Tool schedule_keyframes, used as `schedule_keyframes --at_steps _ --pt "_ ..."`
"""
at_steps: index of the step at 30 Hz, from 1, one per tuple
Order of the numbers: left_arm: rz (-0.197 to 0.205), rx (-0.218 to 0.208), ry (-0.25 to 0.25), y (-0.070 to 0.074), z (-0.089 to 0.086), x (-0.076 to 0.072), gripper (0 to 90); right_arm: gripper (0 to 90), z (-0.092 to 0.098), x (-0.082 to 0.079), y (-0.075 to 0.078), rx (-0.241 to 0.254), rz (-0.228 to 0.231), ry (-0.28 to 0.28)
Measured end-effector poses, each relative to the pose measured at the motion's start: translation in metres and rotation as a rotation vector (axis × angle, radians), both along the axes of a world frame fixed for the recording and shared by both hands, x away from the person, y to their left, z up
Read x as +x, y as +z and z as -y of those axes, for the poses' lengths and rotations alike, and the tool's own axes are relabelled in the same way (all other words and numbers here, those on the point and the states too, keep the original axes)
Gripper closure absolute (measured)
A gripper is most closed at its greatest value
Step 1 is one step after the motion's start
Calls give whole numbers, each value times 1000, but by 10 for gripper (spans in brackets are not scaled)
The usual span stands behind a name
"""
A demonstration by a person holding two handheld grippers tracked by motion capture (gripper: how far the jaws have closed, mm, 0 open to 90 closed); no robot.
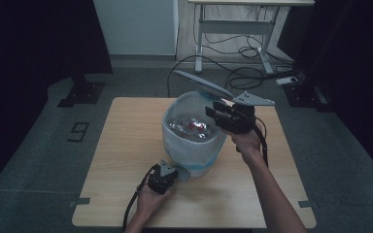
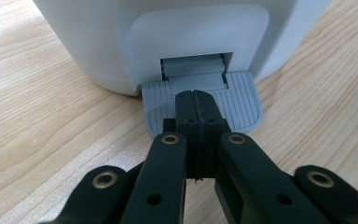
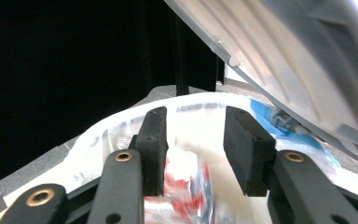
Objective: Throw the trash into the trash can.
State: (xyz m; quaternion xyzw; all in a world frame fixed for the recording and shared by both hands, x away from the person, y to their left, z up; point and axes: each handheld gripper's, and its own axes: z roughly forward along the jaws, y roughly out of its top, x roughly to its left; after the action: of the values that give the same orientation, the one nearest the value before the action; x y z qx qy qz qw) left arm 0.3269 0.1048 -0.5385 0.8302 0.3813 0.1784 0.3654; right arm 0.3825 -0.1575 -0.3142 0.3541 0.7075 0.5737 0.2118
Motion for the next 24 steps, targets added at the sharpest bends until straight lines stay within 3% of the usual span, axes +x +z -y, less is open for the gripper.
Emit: schedule_keyframes --at_steps 5,11,24 --pt "1 1 1 0 0 0 900 582 8 -4 -1 4 5 -1" --pt "0 -1 1 0 0 0 900 570 21 -16 -6 13 22 36" --pt "-1 -4 2 0 0 0 900 566 66 -38 -31 34 27 23"
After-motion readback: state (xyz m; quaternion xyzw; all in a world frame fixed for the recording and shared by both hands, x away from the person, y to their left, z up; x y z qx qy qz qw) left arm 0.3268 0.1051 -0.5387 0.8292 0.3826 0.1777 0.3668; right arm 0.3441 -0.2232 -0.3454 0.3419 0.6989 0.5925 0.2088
